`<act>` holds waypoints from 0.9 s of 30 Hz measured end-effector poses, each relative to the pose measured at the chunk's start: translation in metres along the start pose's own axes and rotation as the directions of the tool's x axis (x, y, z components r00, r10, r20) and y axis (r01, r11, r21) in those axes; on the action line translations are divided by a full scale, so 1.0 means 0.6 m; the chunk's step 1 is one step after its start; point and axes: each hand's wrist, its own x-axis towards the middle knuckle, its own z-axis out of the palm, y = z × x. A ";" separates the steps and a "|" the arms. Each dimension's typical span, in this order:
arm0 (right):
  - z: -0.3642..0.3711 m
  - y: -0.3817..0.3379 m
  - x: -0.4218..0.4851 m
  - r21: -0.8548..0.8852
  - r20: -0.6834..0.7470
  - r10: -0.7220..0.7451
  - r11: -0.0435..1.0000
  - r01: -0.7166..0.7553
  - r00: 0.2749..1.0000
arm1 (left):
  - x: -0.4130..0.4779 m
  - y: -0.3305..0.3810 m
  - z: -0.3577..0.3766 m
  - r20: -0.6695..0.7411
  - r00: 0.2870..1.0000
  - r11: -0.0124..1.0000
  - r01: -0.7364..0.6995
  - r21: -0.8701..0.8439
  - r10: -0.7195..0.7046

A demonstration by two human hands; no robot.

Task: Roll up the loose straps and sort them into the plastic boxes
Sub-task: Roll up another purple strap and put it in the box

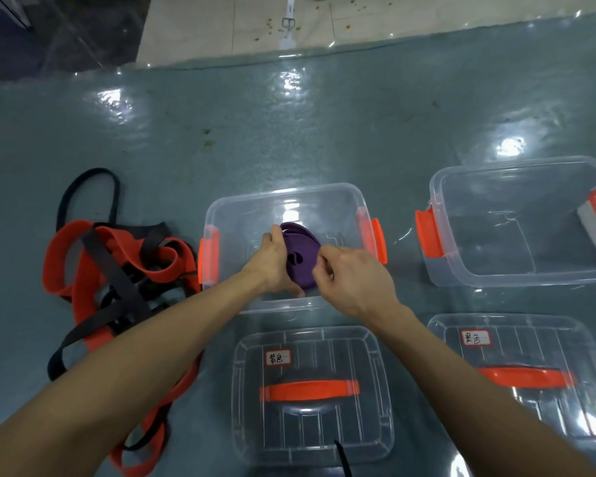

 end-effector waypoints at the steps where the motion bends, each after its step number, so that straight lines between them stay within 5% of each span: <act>1: 0.000 0.000 0.001 0.000 0.003 0.005 1.000 -0.005 1.000 | -0.001 -0.008 -0.007 0.020 0.999 0.999 -0.039 0.024 0.039; 7: -0.001 0.000 0.003 0.004 0.011 0.002 1.000 -0.002 1.000 | -0.007 -0.038 -0.033 -0.007 0.973 0.923 -0.215 0.320 0.229; 17: 0.005 0.004 0.002 -0.008 -0.009 -0.009 1.000 0.009 1.000 | -0.024 -0.032 -0.062 0.060 0.989 0.957 -0.145 0.250 0.134; 22: -0.004 0.000 0.006 -0.062 0.022 -0.031 0.998 0.033 0.999 | -0.108 -0.012 -0.099 -0.175 0.962 0.919 -0.132 0.371 0.209; 27: -0.039 -0.027 -0.007 -0.322 0.084 -0.195 0.923 0.212 0.977 | -0.250 -0.015 -0.107 -0.485 0.788 0.887 -0.162 0.432 0.380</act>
